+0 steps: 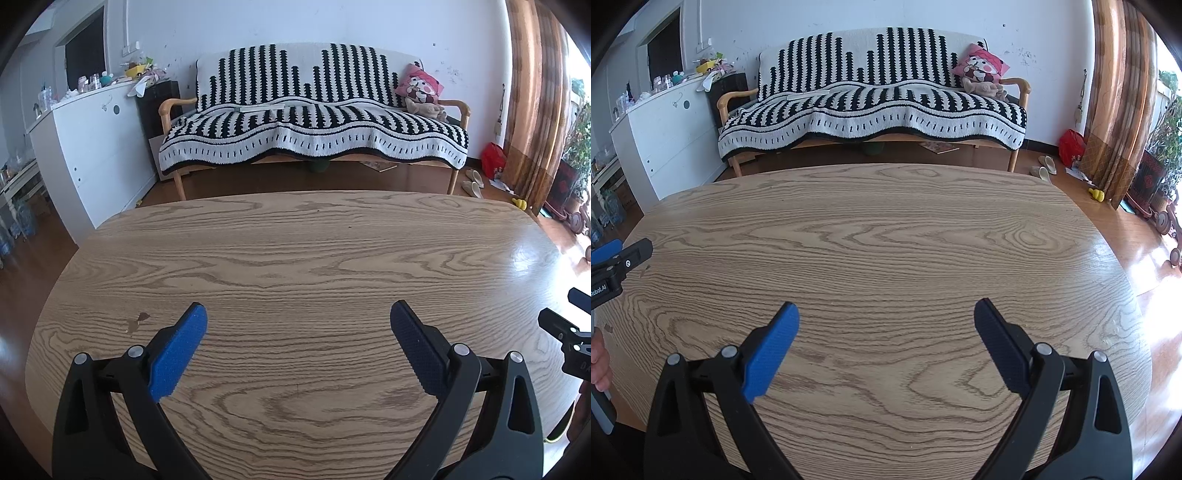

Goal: Collect trash

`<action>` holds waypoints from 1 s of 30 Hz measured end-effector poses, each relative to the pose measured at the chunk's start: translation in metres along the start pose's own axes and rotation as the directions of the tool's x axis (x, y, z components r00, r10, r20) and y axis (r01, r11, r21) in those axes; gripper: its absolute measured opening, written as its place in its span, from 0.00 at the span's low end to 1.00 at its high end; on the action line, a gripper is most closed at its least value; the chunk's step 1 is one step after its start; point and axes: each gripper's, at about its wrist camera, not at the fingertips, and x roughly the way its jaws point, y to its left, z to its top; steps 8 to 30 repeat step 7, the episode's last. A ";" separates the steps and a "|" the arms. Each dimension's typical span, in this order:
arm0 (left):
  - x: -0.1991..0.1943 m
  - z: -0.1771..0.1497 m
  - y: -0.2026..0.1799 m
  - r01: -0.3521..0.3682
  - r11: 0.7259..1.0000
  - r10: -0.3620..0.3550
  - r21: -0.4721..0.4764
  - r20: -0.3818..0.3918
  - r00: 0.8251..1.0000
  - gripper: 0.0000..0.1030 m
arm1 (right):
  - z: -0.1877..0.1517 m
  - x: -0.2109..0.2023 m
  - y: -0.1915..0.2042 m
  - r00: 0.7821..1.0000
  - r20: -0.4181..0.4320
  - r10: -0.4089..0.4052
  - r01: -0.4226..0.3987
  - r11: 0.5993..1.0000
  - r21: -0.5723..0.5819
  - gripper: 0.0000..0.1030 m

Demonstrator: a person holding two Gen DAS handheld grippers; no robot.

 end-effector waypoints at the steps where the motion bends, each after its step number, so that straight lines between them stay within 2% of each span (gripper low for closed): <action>1: 0.001 0.001 0.000 0.000 1.000 0.000 0.000 -0.004 1.000 0.94 | 0.000 0.000 0.000 1.000 0.000 0.000 0.000 1.000 0.000 0.90; 30: 0.007 0.004 0.003 0.011 1.000 -0.011 0.000 -0.016 1.000 0.94 | -0.001 -0.001 -0.002 1.000 -0.001 0.000 0.000 1.000 0.000 0.90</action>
